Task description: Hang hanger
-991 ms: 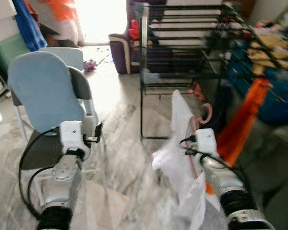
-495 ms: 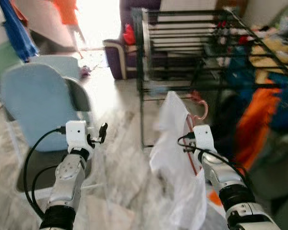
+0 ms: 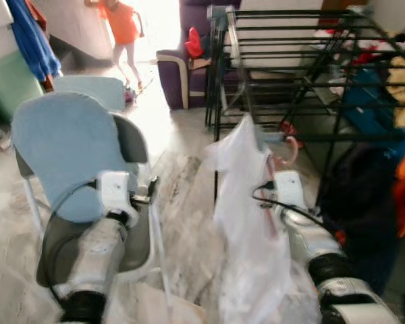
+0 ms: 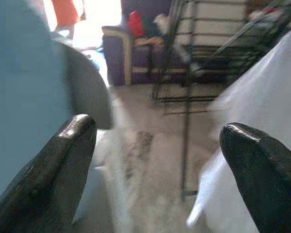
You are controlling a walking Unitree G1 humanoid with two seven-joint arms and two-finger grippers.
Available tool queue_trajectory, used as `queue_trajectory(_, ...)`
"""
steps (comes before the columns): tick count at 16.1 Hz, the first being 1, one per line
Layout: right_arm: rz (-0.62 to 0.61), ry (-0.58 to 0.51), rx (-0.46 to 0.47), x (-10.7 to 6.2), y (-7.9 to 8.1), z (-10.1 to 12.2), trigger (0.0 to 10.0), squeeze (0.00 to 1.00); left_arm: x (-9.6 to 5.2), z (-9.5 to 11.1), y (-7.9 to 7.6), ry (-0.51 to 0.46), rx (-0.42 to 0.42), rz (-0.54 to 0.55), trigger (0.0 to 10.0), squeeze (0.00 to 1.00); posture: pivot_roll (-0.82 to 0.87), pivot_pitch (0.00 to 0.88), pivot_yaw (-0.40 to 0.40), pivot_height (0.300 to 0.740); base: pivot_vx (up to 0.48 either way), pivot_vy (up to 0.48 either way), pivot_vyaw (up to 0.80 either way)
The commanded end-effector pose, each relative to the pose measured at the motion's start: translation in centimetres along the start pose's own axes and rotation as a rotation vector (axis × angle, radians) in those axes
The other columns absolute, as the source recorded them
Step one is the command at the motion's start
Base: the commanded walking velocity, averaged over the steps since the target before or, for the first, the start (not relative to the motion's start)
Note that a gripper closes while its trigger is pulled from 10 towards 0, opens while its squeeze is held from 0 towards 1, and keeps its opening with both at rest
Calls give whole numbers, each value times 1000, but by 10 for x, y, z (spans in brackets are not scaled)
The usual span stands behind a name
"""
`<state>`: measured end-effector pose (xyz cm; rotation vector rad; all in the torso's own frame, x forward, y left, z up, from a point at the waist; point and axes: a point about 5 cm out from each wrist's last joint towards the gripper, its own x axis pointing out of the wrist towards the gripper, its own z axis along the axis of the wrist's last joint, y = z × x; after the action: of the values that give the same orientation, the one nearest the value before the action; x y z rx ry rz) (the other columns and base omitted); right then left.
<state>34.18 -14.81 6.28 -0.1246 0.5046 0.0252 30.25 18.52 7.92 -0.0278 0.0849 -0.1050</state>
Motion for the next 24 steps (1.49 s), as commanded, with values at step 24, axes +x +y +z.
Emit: queue_trajectory(24,-43,41,104,15,-39,54,10000,0,-9,-5,-16,46,-42,-86,10000,0,-46,0,-20,740,0,0,0)
